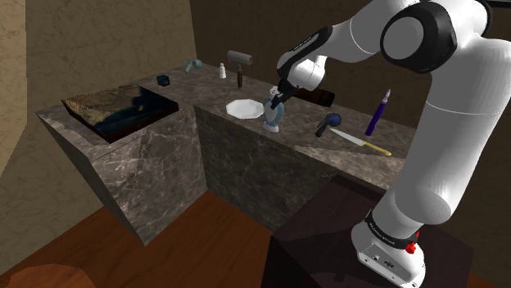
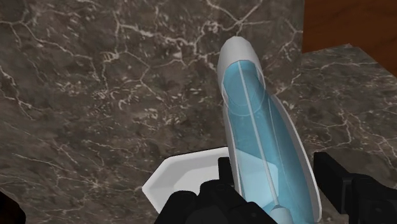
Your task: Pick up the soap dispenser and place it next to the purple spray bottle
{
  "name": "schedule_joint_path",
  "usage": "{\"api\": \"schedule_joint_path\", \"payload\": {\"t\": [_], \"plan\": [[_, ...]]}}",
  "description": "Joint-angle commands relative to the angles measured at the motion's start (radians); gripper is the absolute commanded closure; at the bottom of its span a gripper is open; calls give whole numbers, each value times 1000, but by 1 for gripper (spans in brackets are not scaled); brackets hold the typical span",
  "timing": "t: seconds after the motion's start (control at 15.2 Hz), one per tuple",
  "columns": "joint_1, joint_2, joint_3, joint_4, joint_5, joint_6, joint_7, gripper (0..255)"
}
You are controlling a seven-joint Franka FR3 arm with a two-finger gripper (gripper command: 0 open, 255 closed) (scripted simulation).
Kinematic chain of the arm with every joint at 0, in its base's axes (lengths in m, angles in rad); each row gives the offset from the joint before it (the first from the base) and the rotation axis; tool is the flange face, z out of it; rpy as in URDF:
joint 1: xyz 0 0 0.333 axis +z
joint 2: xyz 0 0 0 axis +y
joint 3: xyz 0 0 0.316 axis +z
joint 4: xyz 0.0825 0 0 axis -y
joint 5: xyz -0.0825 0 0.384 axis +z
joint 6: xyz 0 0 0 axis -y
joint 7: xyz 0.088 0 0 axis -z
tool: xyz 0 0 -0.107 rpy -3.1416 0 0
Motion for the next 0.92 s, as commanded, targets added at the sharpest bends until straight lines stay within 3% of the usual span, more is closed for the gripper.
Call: {"api": "schedule_joint_path", "payload": {"t": [0.0, 0.13, 0.86], "plan": [[0, 0, 0, -1, 0, 0, 0, 255], [0, 1, 0, 0, 0, 0, 0, 255], [31, -94, -49, 28, -160, -98, 142, 255]]}}
